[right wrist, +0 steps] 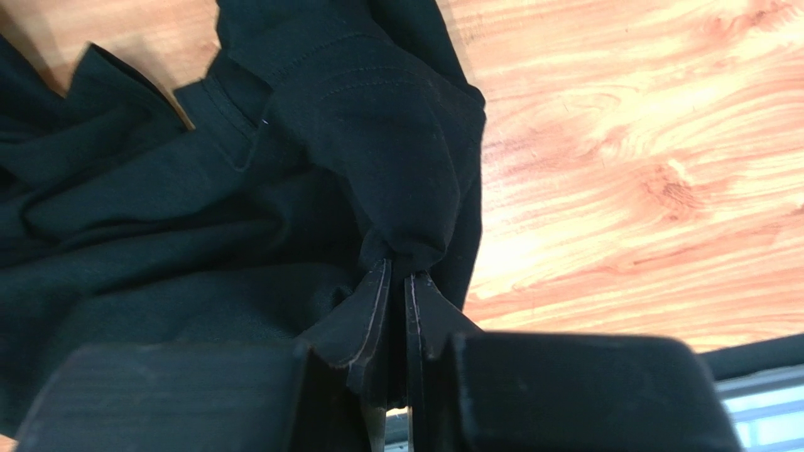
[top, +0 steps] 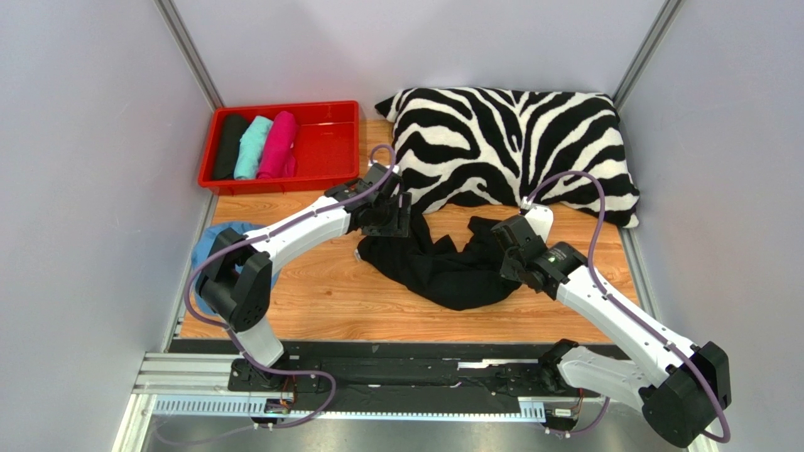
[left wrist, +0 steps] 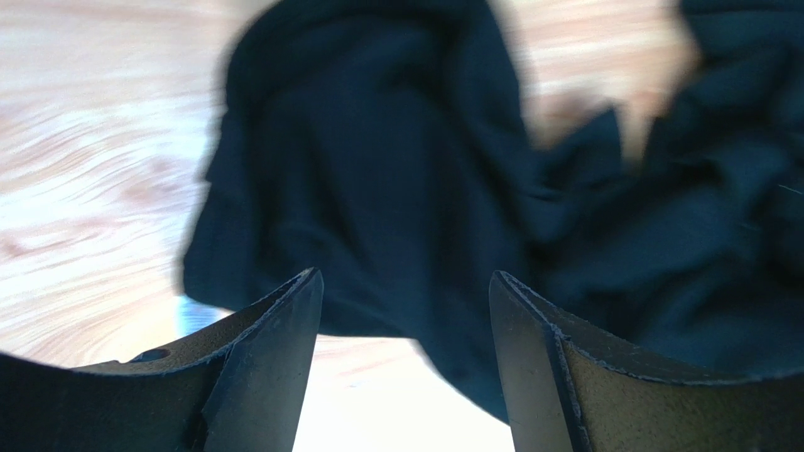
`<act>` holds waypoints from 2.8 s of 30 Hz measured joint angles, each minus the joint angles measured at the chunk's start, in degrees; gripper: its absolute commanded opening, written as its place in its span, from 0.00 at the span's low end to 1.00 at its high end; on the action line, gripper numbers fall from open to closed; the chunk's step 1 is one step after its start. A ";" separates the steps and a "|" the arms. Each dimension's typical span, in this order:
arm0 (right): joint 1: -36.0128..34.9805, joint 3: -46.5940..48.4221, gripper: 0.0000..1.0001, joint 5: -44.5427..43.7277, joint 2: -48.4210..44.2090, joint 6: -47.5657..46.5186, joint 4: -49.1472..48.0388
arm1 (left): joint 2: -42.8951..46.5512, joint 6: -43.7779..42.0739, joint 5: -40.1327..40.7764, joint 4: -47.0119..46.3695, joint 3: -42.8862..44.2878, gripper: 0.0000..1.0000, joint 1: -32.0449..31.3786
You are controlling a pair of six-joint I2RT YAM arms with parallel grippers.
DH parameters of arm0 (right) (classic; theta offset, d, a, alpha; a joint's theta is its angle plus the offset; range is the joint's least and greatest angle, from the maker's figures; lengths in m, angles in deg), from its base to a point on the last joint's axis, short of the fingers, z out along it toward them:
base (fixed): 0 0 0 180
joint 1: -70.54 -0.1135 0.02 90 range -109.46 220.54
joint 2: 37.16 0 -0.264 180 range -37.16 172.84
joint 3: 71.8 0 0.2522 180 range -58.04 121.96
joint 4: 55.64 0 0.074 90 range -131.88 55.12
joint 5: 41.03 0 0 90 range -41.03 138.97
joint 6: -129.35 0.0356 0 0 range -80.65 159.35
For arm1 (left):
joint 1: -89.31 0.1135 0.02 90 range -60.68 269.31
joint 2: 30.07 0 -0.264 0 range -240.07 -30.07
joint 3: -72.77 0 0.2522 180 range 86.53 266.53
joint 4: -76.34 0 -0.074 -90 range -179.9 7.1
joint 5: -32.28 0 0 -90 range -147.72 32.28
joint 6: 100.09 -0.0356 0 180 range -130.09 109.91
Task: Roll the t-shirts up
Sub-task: Flatten out the T-shirt at the center of the board.
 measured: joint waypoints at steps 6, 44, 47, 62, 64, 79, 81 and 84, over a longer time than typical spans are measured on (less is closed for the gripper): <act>0.31 -0.02 0.10 0.26 0.04 -0.02 -2.03 | -1.11 -0.15 2.19 2.47 5.95 0.63 -5.38; 4.24 48.39 0.00 -2.75 -1.84 -16.09 -0.85 | 28.61 -0.28 26.64 22.97 21.33 0.00 -9.62; 5.05 46.64 0.00 -3.45 1.33 -17.16 -1.57 | 23.45 -1.29 22.43 21.46 21.42 0.00 -2.93; 7.21 57.11 0.00 2.95 6.58 -19.47 -3.13 | 31.08 -11.23 14.60 17.31 28.33 0.00 1.22; 6.67 55.54 0.00 7.65 1.31 -18.49 -4.74 | 37.81 -12.04 12.20 14.36 25.44 0.00 0.81; 6.73 58.40 0.00 18.75 -0.11 -12.63 -6.64 | 39.36 -17.79 12.26 4.46 30.67 0.00 1.20; 7.02 56.50 0.00 15.13 1.66 -13.00 -7.21 | 35.85 -17.77 12.28 2.95 29.29 0.00 2.62; 8.24 51.87 0.06 9.51 4.72 -13.73 -7.48 | 30.40 -16.72 10.73 0.26 25.35 0.00 5.95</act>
